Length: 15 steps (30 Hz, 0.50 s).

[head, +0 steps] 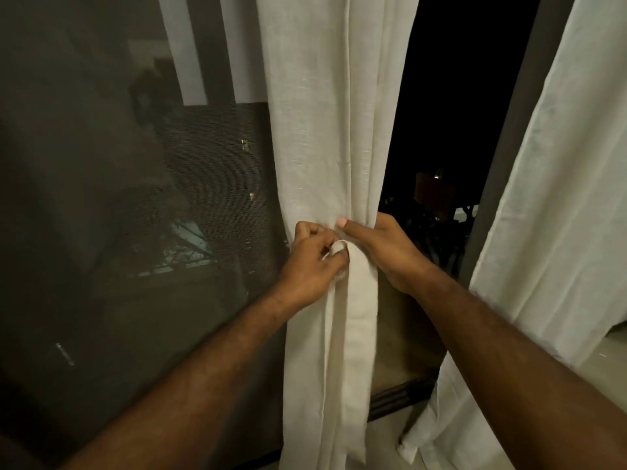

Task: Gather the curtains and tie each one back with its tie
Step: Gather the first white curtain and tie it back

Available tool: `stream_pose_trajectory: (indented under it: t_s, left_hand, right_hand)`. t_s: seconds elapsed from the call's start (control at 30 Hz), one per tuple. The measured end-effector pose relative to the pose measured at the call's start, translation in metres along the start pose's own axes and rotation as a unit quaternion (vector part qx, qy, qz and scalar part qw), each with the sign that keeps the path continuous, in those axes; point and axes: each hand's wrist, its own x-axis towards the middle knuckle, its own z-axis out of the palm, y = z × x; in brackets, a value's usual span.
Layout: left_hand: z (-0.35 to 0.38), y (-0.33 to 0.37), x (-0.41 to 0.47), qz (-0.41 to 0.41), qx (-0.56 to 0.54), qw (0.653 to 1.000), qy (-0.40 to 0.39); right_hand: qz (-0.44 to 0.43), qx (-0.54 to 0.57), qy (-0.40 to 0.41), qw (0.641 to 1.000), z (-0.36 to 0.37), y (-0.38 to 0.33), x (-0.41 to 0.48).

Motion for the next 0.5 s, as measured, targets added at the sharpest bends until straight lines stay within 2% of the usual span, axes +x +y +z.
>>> stream_pose_trajectory:
  t_s: [0.1,0.23,0.33,0.5]
  left_hand:
    - [0.009,0.004,0.003,-0.016,0.025,0.997,0.065]
    - [0.008,0.012,0.006,-0.037,0.016,0.997,0.073]
    - [0.007,0.021,0.008,-0.061,-0.021,0.997,0.048]
    - [0.01,0.033,0.007,-0.053,0.021,0.997,0.054]
  right_hand:
    - [-0.009,0.09,-0.07,0.993,-0.008,0.0,-0.008]
    - [0.007,0.183,-0.129,0.975,-0.023,0.006,-0.027]
    - [0.005,0.172,-0.121,0.978,-0.025,0.012,-0.038]
    - [0.004,0.071,-0.116,0.991,-0.026,0.008,-0.041]
